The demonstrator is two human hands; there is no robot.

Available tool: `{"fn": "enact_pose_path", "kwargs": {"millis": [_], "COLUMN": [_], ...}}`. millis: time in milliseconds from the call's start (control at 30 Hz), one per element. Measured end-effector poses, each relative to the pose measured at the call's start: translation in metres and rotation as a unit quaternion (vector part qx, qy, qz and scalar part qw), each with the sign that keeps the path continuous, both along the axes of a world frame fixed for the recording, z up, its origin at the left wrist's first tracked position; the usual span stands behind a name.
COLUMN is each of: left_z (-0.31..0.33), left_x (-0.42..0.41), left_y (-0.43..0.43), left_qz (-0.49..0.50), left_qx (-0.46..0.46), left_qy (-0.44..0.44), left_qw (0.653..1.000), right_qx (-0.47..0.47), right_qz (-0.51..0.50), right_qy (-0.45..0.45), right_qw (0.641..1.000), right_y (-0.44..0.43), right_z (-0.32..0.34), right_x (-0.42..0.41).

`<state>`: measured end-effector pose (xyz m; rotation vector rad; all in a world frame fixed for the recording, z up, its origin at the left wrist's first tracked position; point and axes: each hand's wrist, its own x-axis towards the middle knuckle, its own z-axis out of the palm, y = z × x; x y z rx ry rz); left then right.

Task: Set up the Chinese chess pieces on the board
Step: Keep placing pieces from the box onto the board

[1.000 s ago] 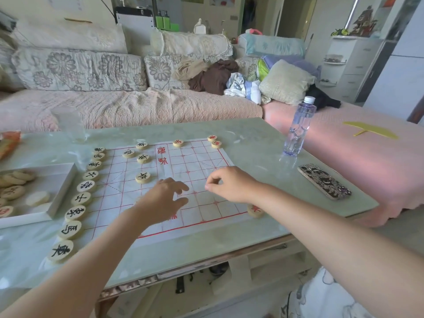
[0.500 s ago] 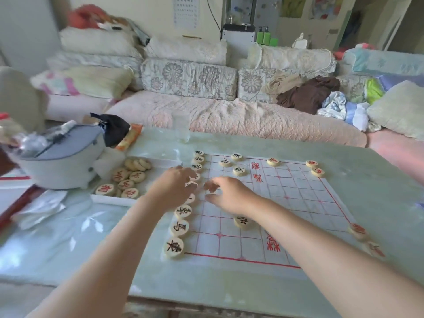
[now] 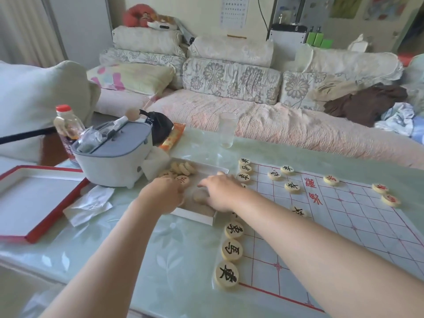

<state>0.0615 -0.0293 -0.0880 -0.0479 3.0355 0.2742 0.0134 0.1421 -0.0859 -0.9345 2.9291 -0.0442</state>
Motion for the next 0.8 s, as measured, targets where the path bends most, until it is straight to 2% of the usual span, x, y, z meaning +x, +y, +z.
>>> {"fn": "enact_pose_path", "kwargs": {"millis": [233, 400, 633, 800], "left_z": [-0.012, -0.012, -0.005, -0.008], "left_x": [-0.008, -0.013, -0.011, -0.012], "left_y": [0.004, 0.007, 0.006, 0.007], "left_qz": [0.005, 0.010, 0.042, 0.043], "left_qx": [-0.036, -0.017, -0.030, -0.021], "left_qy": [-0.028, -0.010, -0.054, -0.066], "left_qw": [0.999, 1.000, 0.997, 0.997], "right_qx": [-0.039, -0.032, 0.019, 0.031], "right_qz": [0.014, -0.005, -0.038, -0.029], "right_qy": [-0.058, -0.010, 0.002, -0.023], "right_qw": [0.997, 0.999, 0.999, 0.999], "right_y": [-0.012, -0.007, 0.004, 0.000], "right_z": [-0.011, -0.011, -0.018, -0.015], "right_x": [-0.018, -0.021, -0.024, -0.022]}}
